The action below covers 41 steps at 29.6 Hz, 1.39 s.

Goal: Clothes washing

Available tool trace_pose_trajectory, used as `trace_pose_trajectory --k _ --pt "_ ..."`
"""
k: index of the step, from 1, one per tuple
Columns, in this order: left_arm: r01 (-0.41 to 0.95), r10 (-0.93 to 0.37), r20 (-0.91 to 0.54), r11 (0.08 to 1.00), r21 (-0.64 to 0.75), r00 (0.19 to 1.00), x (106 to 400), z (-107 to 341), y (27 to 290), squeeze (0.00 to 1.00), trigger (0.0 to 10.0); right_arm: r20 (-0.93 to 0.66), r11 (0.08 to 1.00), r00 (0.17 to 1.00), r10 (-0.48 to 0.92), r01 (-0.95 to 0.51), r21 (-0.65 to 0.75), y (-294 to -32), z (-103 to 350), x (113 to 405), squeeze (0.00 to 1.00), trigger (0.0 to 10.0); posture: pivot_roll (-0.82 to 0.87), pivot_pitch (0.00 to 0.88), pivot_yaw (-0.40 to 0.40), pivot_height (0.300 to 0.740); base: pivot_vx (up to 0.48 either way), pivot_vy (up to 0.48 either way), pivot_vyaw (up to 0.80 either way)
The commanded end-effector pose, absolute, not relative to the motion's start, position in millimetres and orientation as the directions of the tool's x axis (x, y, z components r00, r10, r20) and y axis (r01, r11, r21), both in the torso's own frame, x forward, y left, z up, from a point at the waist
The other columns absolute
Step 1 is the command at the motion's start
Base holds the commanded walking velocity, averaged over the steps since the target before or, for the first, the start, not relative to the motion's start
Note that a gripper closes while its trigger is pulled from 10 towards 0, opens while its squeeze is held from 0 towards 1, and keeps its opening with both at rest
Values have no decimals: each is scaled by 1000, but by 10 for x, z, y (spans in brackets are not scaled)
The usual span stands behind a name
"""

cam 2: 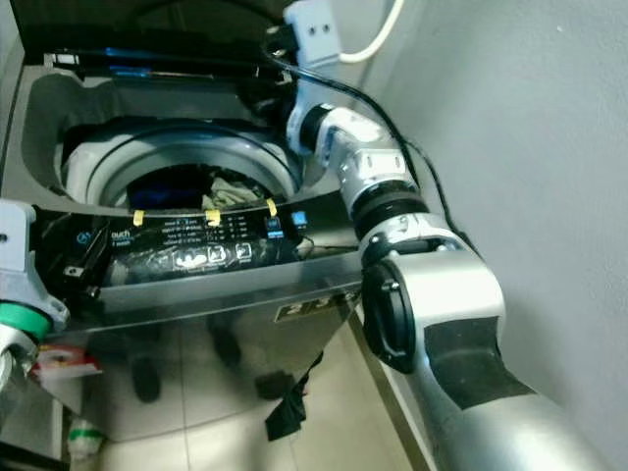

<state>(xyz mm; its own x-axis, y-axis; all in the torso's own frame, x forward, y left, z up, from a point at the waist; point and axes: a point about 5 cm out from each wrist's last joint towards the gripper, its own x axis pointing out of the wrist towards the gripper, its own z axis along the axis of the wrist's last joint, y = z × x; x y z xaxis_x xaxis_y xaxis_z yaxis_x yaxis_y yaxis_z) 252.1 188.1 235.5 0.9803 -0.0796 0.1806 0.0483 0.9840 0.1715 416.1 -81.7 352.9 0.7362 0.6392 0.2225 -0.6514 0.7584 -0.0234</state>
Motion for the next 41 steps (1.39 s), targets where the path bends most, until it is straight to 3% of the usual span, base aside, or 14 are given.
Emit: trace_pose_trajectory --k 1,4,5,6,12,13,16,20,22,25,27,32,41 --pt "74 -102 156 981 177 982 2545 2304 1844 0 10000 239 780 758 607 -626 2 -913 3545 4176 0 10000 134 59 -75 740 0 0 0" --pt "95 -126 178 980 172 976 2769 2396 1723 0 10000 276 835 839 469 -523 172 -1234 3347 4232 0 10000 148 43 -72 740 0 0 0" --pt "95 -126 178 980 172 976 2769 2396 1723 0 10000 276 835 839 469 -523 172 -1234 3347 4232 0 10000 148 43 -72 740 0 0 0" --pt "100 -132 183 980 172 974 2884 2440 1666 0 10000 247 853 877 411 -466 235 -1317 3106 4248 0 10000 138 35 -52 740 0 0 0" --pt "25 -50 167 988 150 985 3110 2457 1646 0 10000 258 923 933 249 -310 230 -1491 2593 4172 0 10000 123 19 -13 740 0 0 0" --pt "3 -22 167 993 115 986 3159 2466 1666 0 10000 268 952 952 151 -213 222 -1637 2491 4127 0 10000 109 23 2 740 0 0 0" --pt "-6 -6 177 998 64 984 3209 2512 1700 0 10000 280 963 959 31 -103 247 -1867 2351 4012 0 10000 99 24 13 740 0 0 0" --pt "-10 8 156 1000 12 988 3201 2450 1758 0 10000 253 940 955 156 -222 260 -1653 2155 3887 0 10000 90 29 16 740 0 0 0" --pt "2 -3 130 1000 11 992 3164 2327 1732 0 10000 240 928 930 280 -326 182 -1362 2028 3768 0 10000 86 35 -3 740 0 0 0" --pt "39 -37 114 999 -20 993 3126 2268 1627 0 10000 244 911 926 290 -344 225 -1223 1989 3713 0 10000 90 37 -33 740 0 0 267" --pt "57 -53 114 998 -36 992 3118 2264 1585 0 10000 248 905 927 283 -343 251 -1193 1984 3697 0 10000 90 37 -33 740 0 0 800" --pt "154 -163 105 984 89 981 3127 2188 1384 0 10000 240 909 933 266 -326 259 -1108 1931 3671 0 10000 95 32 -44 740 0 0 800" --pt "178 -185 105 981 72 977 3067 2112 1407 0 10000 246 912 932 266 -326 250 -1121 1997 3616 0 10000 69 35 -43 740 0 0 800"
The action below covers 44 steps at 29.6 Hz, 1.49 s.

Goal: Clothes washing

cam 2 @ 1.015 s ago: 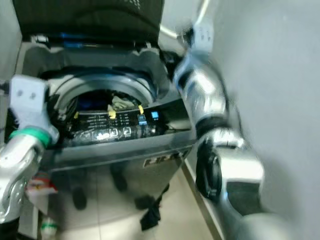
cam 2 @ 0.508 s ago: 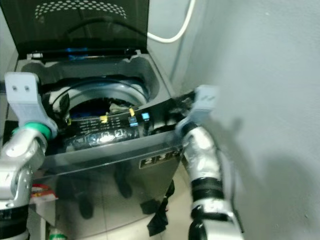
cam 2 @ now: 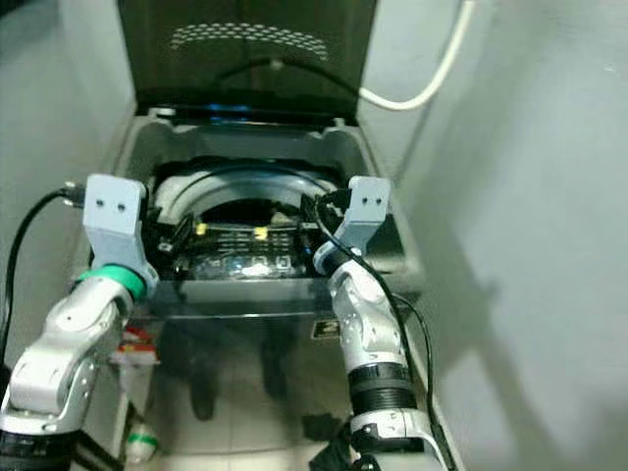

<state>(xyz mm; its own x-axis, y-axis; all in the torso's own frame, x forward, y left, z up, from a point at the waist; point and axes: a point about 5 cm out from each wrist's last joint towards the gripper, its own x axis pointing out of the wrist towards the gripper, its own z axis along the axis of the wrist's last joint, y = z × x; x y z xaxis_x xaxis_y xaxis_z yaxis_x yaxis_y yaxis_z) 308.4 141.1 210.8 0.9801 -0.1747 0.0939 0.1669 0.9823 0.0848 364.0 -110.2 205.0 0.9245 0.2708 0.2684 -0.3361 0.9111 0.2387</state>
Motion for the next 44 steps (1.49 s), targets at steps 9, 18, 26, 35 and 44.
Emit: trace_pose_trajectory --k 9,18,26,35,44 --pt "224 -232 79 970 94 970 3073 1994 1299 0 10000 242 919 937 250 -308 245 -1173 1997 3608 0 10000 54 18 -54 740 0 0 800" --pt "235 -250 80 959 161 965 3048 1921 1443 0 10000 266 938 943 198 -261 227 -1397 1977 3604 0 10000 58 0 -45 740 0 0 800" --pt "215 -229 85 965 149 970 3034 1909 1462 0 10000 264 948 949 173 -233 217 -1472 1904 3458 0 10000 59 0 -23 740 0 0 800" --pt "287 -300 87 949 133 950 2964 1885 1364 0 10000 258 950 957 132 -196 242 -1520 1859 3431 0 10000 72 15 -15 740 0 0 800" --pt "262 -266 146 964 48 953 2652 1917 1492 0 10000 309 958 944 116 -188 217 -1712 1912 3032 0 10000 56 23 -2 740 0 0 800"
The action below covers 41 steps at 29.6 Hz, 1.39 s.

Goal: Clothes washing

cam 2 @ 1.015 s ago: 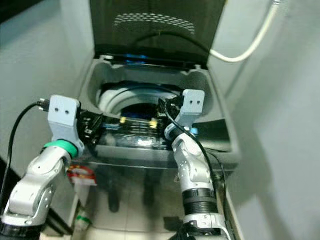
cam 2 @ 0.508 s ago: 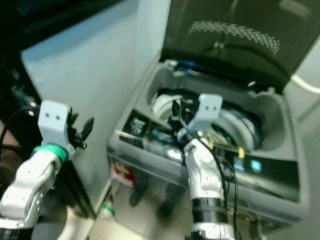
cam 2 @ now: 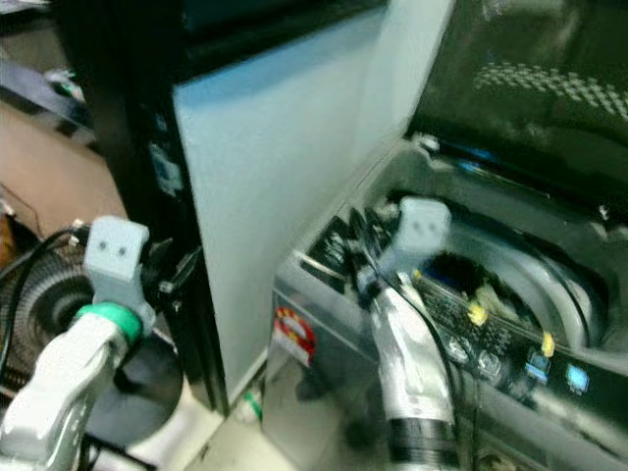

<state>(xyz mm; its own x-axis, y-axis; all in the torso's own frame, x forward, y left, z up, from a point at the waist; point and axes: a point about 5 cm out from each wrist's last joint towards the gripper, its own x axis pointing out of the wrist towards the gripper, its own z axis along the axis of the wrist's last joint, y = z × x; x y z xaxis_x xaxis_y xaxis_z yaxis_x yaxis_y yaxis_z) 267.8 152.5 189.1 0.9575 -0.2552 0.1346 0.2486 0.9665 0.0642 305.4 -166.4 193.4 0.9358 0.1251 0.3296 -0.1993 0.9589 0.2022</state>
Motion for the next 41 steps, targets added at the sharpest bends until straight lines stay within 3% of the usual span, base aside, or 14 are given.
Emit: trace_pose_trajectory --k 1,2,4,5,20,33,41 --pt "262 -266 146 964 48 953 2652 1917 1492 0 10000 309 958 944 116 -188 217 -1712 1912 3032 0 10000 56 23 -2 740 0 0 800" --pt "252 -254 167 967 30 953 2509 1948 1523 0 10000 323 957 937 131 -205 205 -1714 1958 2838 0 10000 62 30 -3 740 0 0 800" --pt "252 -254 167 967 30 953 2509 1948 1523 0 10000 323 957 937 131 -205 205 -1714 1958 2838 0 10000 62 30 -3 740 0 0 800" --pt "241 -242 196 970 27 950 2408 2015 1535 0 10000 336 954 930 148 -224 201 -1687 2006 2692 0 10000 60 30 -2 740 0 0 800" --pt "244 -253 236 968 66 938 2363 2126 1510 0 10000 354 949 924 144 -230 214 -1641 2052 2604 0 10000 57 34 0 740 0 0 800" --pt "184 -209 169 971 149 963 2715 2046 1635 0 10000 316 959 943 107 -182 218 -1671 2044 3109 0 10000 62 54 -7 740 0 0 798" --pt "198 -218 170 972 131 961 2742 2080 1590 0 10000 337 961 937 93 -173 216 -1713 2117 3175 0 10000 62 54 -7 740 0 0 794"
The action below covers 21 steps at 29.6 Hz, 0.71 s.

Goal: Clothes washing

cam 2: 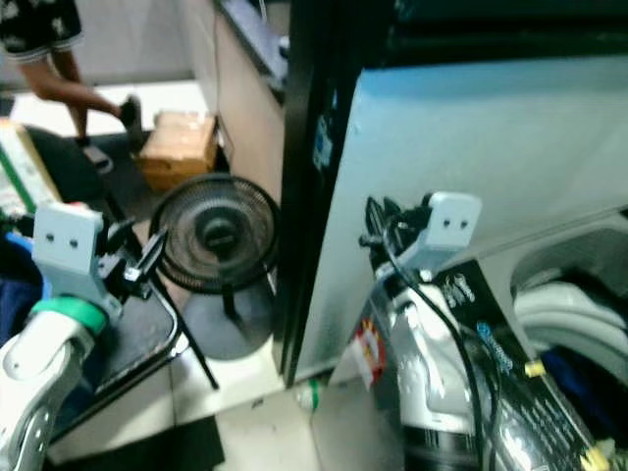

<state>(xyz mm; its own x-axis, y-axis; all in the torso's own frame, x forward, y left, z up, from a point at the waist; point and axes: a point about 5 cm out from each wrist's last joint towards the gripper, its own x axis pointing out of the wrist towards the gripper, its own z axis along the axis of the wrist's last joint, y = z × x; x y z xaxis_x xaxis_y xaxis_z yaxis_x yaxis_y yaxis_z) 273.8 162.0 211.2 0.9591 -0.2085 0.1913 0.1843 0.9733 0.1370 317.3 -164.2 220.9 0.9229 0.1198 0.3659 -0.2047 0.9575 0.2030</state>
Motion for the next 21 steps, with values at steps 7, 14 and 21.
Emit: trace_pose_trajectory --k 7,14,21 --pt "206 -222 157 972 110 962 2769 2047 1557 0 10000 295 948 955 38 -127 290 -1731 2008 3231 0 10000 62 54 -7 740 0 0 567" --pt "229 -241 149 969 88 959 2806 2035 1442 0 10000 293 941 951 102 -188 283 -1527 1988 3261 0 10000 68 61 2 740 0 323 0" --pt "233 -244 157 969 87 957 2805 2046 1424 0 10000 288 940 952 100 -186 286 -1540 1953 3272 0 10000 75 51 -7 740 0 445 0"
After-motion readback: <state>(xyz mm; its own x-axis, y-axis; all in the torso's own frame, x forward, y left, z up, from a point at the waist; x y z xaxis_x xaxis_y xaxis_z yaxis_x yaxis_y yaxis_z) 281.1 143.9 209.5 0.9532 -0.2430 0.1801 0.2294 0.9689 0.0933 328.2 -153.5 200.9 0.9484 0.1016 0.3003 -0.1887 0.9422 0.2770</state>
